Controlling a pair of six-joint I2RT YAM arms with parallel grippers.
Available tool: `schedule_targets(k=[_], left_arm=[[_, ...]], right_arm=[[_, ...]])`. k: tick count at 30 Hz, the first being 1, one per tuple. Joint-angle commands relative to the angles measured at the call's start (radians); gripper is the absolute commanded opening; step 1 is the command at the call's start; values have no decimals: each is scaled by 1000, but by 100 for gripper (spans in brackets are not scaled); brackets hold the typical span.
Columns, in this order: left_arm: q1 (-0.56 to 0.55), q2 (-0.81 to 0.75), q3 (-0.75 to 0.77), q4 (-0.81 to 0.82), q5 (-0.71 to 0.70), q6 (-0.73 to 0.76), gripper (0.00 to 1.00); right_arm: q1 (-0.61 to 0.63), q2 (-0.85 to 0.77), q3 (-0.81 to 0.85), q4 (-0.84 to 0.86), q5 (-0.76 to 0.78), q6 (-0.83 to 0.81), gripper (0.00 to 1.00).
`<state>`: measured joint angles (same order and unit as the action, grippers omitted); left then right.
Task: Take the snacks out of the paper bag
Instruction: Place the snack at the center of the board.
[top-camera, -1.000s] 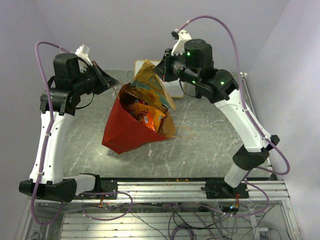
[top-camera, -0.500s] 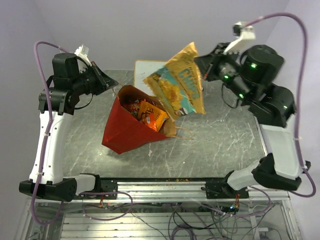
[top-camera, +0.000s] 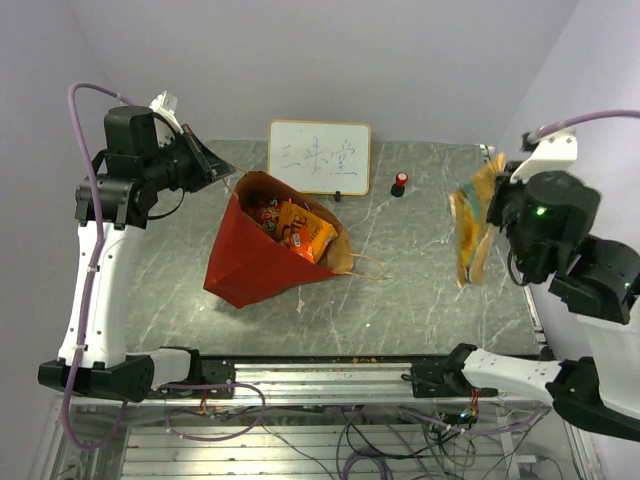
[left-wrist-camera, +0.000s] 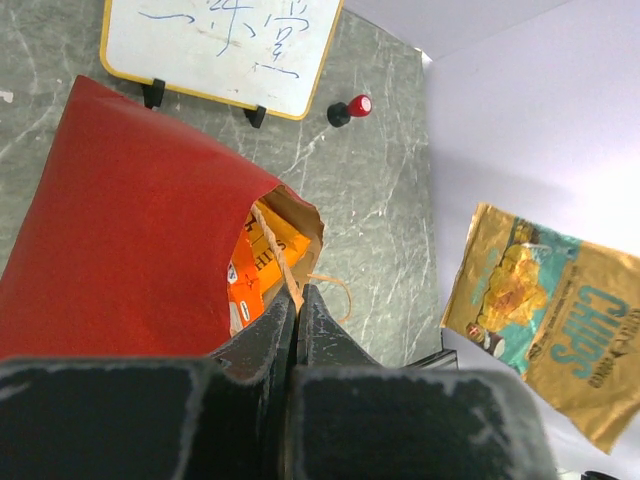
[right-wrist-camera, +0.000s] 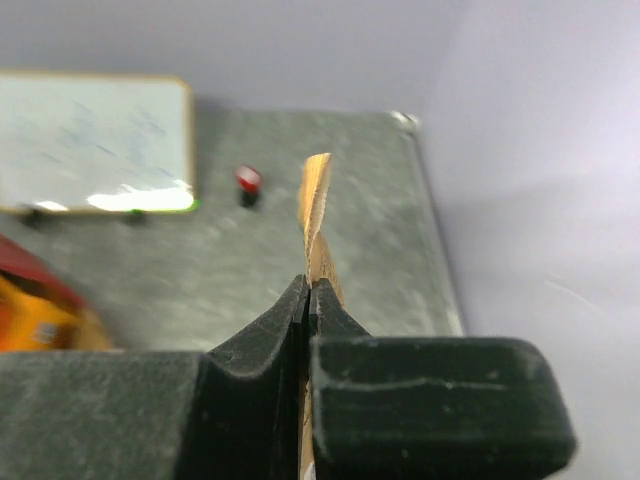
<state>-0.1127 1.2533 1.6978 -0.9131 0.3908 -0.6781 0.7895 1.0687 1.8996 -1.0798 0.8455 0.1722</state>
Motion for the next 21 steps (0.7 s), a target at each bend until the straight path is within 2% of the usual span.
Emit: schedule_targets(k=[1,4,7,12,17,21], left_arm=[[14,9,58,-2,11,17,7],[16,23,72,-9,20,23,7],[19,36,81,-10,32,23,7],[25,48,73,6,62,18,7],[37,42,66,5,71,21,7],[47,34,80,-31,57,53,7]], right_arm=[[2,-84,-198,-103,287,-63,0],[3,-134,-342,-112,323,-49,0],[2,-123,-492,-70,265,-7,0],[-3,71,-689,121,45,159,0],[-32,330,-710,329,-210,331,0],[-52,432,-718,477,-376,345,0]])
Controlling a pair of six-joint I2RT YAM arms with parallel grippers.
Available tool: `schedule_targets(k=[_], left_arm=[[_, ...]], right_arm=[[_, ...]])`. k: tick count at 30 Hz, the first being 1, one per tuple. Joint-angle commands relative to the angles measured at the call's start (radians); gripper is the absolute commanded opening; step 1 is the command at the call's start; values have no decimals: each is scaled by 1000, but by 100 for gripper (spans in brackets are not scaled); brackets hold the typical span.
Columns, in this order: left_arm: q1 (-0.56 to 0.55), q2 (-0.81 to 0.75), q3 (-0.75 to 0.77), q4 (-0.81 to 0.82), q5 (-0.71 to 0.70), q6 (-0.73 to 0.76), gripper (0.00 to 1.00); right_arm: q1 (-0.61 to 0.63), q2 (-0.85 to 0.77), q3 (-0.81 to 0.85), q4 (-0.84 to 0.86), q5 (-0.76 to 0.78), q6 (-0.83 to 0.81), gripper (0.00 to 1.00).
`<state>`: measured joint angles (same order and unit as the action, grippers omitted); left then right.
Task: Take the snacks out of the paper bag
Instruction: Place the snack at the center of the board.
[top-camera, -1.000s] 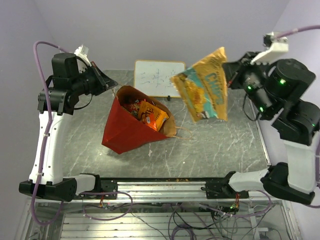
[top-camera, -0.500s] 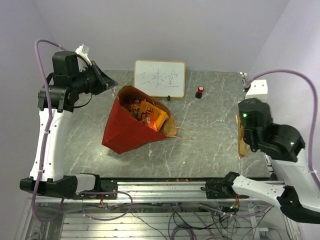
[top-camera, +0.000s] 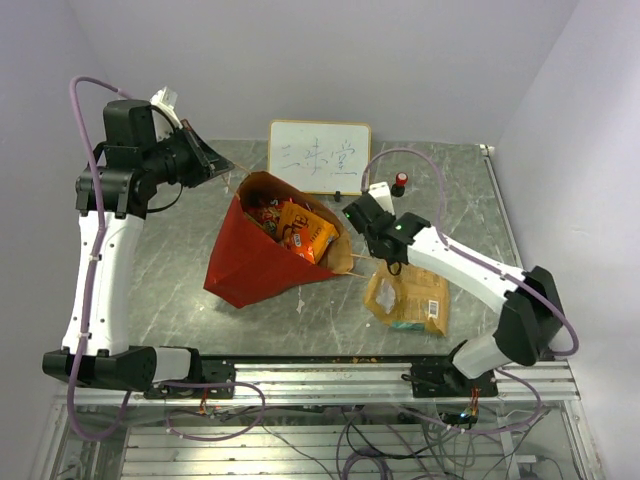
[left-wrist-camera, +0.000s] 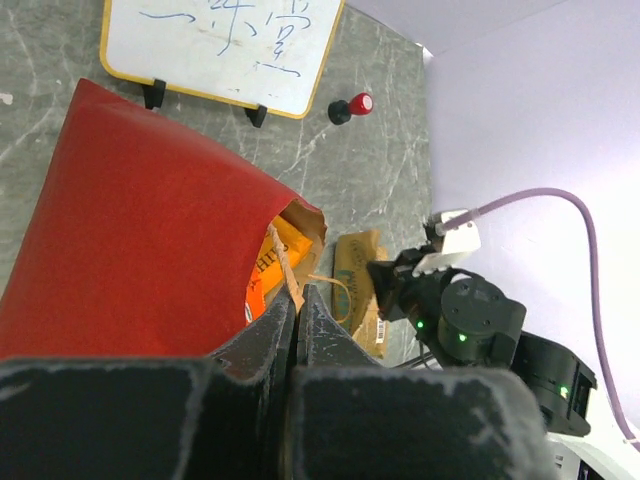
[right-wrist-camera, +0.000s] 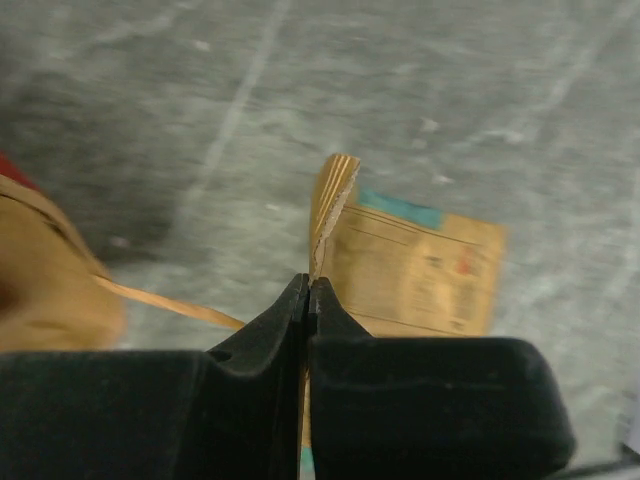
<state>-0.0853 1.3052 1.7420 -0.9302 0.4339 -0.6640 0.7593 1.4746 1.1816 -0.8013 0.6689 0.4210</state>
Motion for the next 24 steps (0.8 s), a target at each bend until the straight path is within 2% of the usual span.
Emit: schedule_targets(k=[1,8,19,24], left_arm=[[22,-19,46,-32,3,53,7],[31,-34,91,-107,-60,119,7],[59,55,265,-219,-124,228,7],[62,46,223,-172,-53,198,7]], right_arm=[[-34,41,-7,221,-218,88,0],[-238,43,-94,312,-341,22,0],[-350,-17,-119,272,-199,-218,0],[-408,-9,-121,286,-192,-262,0]])
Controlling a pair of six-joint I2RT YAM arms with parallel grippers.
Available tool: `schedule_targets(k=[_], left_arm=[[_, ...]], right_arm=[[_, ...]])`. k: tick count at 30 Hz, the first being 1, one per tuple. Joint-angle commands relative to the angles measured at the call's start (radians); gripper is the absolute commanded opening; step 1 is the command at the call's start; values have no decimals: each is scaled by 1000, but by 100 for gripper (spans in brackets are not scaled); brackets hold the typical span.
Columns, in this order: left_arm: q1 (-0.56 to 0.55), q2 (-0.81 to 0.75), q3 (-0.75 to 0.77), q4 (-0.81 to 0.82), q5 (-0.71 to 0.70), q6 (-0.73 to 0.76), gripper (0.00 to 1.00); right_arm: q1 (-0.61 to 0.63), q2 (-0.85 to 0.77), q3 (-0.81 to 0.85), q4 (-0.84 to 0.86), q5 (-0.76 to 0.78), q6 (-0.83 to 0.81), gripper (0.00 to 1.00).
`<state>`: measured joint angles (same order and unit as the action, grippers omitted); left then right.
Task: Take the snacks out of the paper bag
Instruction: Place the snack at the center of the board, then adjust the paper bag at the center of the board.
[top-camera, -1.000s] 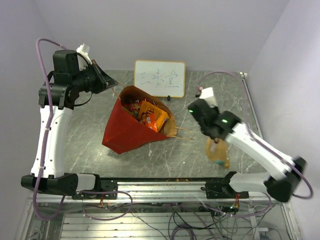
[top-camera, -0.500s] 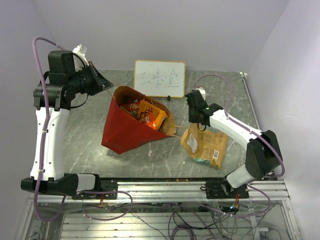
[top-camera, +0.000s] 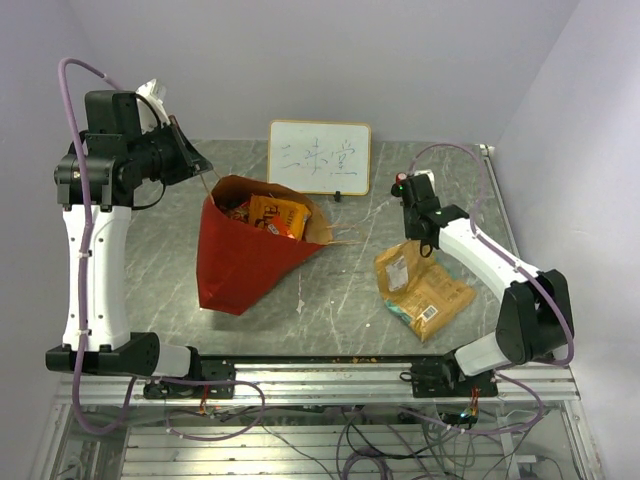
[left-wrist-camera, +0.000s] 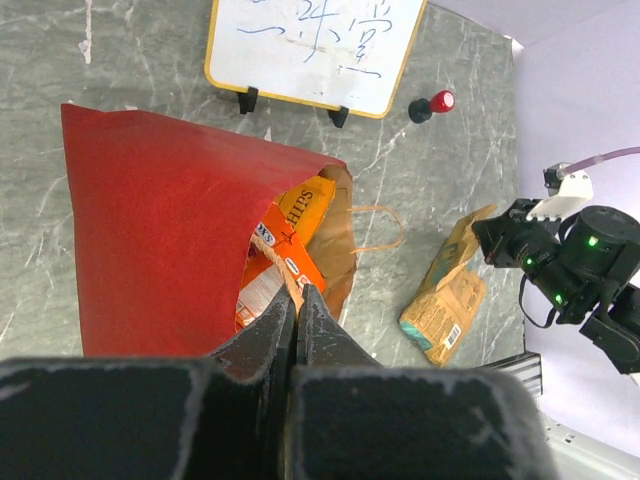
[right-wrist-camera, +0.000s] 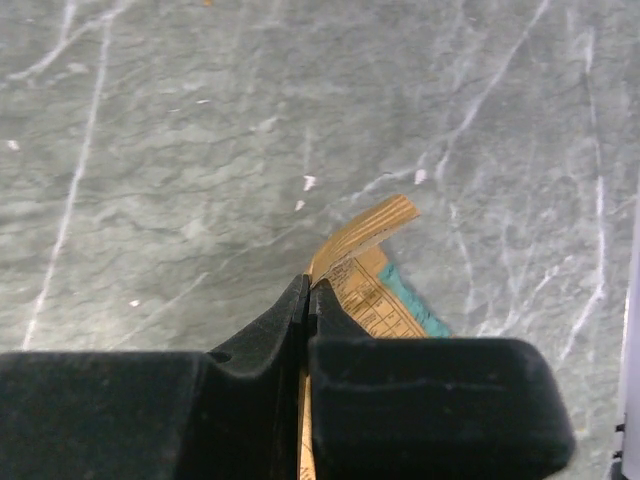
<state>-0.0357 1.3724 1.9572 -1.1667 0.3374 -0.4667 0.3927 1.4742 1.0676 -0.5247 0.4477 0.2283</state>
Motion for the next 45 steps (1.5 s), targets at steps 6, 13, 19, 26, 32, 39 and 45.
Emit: schedule_targets(k=[6,13,19,26,32,39,45], left_arm=[[13,-29,-39,104,87,-21,7],[13,-26,-39,108,108,-11,7],[13,-62,-106,148,121,-23,7],[13,-64,-135,156,156,-30,7],[-1,-49,-138,128,147,-17,7],[-13,-33,-139,150,146,-32,7],[-11,1,-158,228,182,-106,7]], right_arm=[[-41,74,95,18,-124,-66,0],[-32,234,319,-98,-323,-2,35],[-40,235,386,-106,-728,-14,75],[-46,325,326,-18,-1040,-24,83],[-55,483,417,-84,-997,-84,71],[-32,528,439,-72,-1053,-64,21],[46,368,292,-71,-1037,-13,0]])
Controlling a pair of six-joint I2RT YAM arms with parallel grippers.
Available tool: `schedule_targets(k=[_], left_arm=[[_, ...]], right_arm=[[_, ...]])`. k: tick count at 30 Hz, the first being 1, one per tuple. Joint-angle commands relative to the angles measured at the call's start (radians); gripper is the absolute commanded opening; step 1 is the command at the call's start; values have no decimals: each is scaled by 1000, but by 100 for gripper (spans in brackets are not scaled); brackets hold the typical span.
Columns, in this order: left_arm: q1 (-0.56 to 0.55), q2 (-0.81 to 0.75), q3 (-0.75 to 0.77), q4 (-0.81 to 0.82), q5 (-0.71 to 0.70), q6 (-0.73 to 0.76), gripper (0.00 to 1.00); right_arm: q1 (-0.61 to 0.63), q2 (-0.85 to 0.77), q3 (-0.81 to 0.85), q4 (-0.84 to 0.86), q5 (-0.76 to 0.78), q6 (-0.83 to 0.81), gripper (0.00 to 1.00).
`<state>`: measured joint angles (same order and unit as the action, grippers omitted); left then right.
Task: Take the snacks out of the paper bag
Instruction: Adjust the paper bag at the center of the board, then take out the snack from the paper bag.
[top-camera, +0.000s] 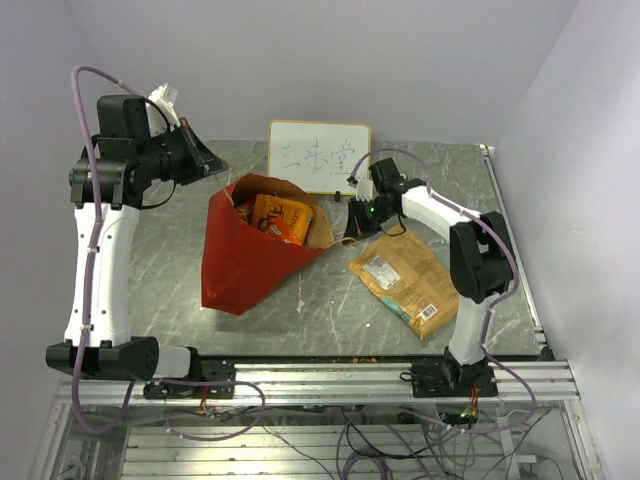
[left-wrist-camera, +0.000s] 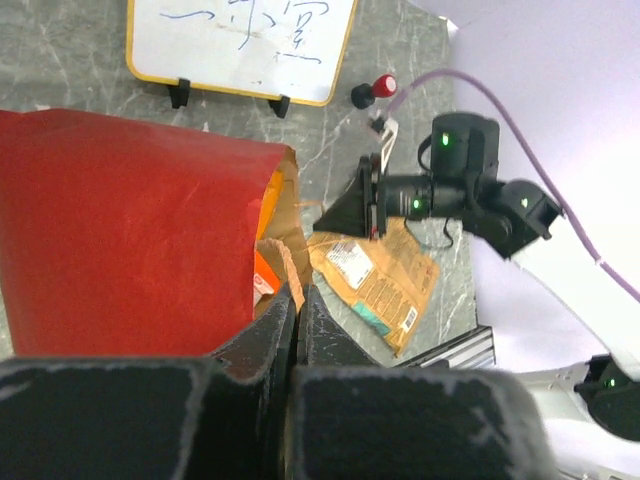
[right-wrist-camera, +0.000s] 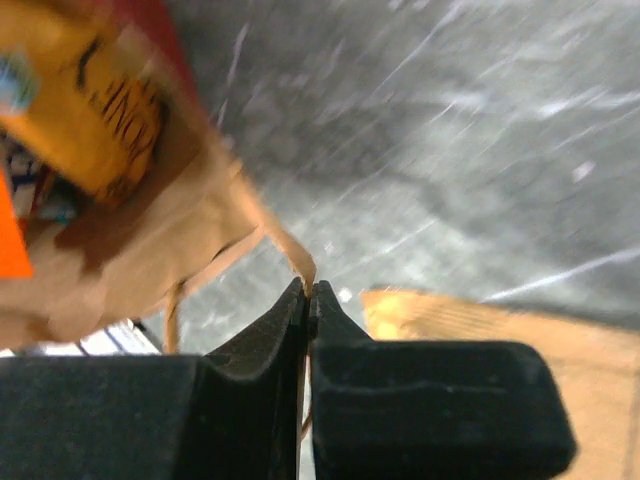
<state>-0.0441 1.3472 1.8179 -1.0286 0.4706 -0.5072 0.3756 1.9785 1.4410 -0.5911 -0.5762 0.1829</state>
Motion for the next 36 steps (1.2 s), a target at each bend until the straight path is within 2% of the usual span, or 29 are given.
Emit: schedule_targets(k=[1,2,4,7,10,12,17,22,25,30,33,36], left_arm=[[-3,25,-44,136,94,-92,7],[-4,20,-74,191,163,-119,7],[-6,-5,-133,268,212,-167,7],[-11,-72,-227,344,211,-207,7],[-20,-126,-307,365,223,-267,7],[-27,-154,-339,356,228,-291,7],[-33,-228,-410,316,181,-309,7],[-33,-261,-406,273,156,-315,7],[-33,-252,-383,232,147,-297,7],[-33,-247,-388,277,152,-330,7],[-33,-225,-357,279,157,-322,7],[-33,-192,-312,261,155,-308,7]], right_arm=[[93,-180,-116,4,5,47,0],[142,-226,-166,20,25,63,0],[221,-316,-247,58,66,112,0],[320,-449,-393,173,111,207,0],[352,-508,-508,266,95,278,0],[353,-526,-500,216,120,255,2],[349,-613,-487,67,345,150,34],[347,-674,-401,-31,456,56,54],[346,-710,-357,-20,471,0,66],[356,-684,-293,67,388,-17,68],[378,-631,-261,140,387,10,68],[428,-569,-224,212,449,3,68]])
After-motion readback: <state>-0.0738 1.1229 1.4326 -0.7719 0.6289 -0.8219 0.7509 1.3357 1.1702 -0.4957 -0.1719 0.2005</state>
